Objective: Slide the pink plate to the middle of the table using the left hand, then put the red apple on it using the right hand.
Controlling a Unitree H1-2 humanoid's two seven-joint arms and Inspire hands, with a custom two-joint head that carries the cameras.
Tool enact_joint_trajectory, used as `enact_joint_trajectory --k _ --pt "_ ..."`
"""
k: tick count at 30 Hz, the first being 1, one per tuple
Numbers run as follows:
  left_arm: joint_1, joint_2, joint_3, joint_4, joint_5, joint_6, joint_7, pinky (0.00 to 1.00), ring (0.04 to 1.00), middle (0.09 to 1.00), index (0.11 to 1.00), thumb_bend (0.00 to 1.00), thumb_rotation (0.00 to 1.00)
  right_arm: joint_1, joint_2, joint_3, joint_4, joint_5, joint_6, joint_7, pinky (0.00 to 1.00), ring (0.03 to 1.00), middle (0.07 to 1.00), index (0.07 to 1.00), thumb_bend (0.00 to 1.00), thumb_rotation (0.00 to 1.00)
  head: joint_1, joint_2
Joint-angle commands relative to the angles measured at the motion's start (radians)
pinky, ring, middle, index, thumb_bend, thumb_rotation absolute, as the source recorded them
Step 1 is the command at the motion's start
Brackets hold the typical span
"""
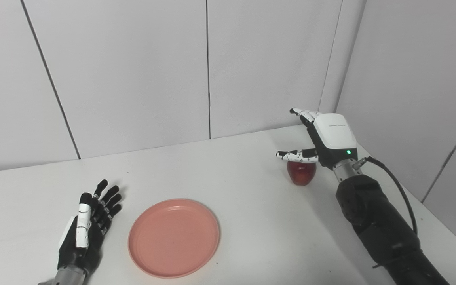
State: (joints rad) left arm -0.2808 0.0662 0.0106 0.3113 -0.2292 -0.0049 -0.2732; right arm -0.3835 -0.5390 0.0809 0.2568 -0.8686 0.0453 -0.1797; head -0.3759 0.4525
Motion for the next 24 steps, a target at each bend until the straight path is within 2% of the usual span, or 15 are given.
enact_joint_trajectory --k 1,5,7,16,24 --pt "0.021 -0.009 -0.007 0.015 -0.008 -0.013 -0.016 0.95 0.949 0.942 0.973 0.69 1.0 -0.069 -0.036 -0.003 0.018 0.018 -0.037 -0.032 0.62 0.766 0.804 0.822 0.96 0.54 0.003 0.001" --pt "0.023 -0.012 -0.009 0.01 0.0 -0.008 -0.011 0.95 0.948 0.94 0.972 0.69 1.0 -0.088 -0.038 0.013 0.076 0.041 -0.033 -0.024 0.59 0.769 0.808 0.817 1.0 0.45 0.007 0.002" --pt "0.023 -0.012 -0.01 0.011 0.003 -0.011 -0.01 0.94 0.946 0.938 0.97 0.7 1.0 -0.095 -0.041 0.022 0.094 0.048 -0.032 -0.023 0.58 0.766 0.805 0.815 1.0 0.44 0.009 0.003" --pt "0.024 -0.016 -0.015 0.005 0.007 -0.01 -0.01 0.93 0.941 0.937 0.959 0.72 1.0 -0.1 -0.045 0.065 0.166 0.073 -0.04 -0.035 0.53 0.743 0.793 0.822 0.99 0.46 0.021 0.001" --pt "0.022 -0.016 -0.013 0.016 0.017 -0.018 -0.011 0.92 0.936 0.939 0.96 0.74 1.0 -0.086 -0.036 0.086 0.158 0.092 -0.008 0.01 0.53 0.728 0.796 0.832 0.96 0.5 0.027 0.004"
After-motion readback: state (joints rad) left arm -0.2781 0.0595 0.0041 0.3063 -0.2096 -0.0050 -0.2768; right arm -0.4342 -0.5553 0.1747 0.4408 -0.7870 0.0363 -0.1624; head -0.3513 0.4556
